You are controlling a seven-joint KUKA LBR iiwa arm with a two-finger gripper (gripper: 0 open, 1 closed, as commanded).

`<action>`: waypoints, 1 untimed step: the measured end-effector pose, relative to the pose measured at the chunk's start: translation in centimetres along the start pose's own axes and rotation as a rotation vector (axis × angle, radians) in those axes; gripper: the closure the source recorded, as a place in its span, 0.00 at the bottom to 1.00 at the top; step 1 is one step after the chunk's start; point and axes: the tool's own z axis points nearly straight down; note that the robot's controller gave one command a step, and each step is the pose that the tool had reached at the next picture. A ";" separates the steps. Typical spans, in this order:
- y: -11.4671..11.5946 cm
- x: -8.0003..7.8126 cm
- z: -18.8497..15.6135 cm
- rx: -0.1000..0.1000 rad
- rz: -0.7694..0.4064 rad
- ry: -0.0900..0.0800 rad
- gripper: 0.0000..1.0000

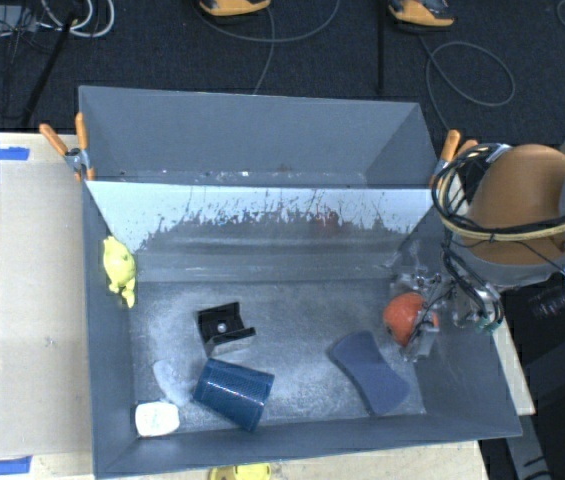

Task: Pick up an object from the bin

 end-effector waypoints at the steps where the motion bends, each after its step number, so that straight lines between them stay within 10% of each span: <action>1: 0.0 0.0 0.0 0.000 -0.001 0.000 1.00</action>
Offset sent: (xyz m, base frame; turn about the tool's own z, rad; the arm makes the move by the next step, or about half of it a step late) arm 0.0234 -0.0166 0.0773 -0.0159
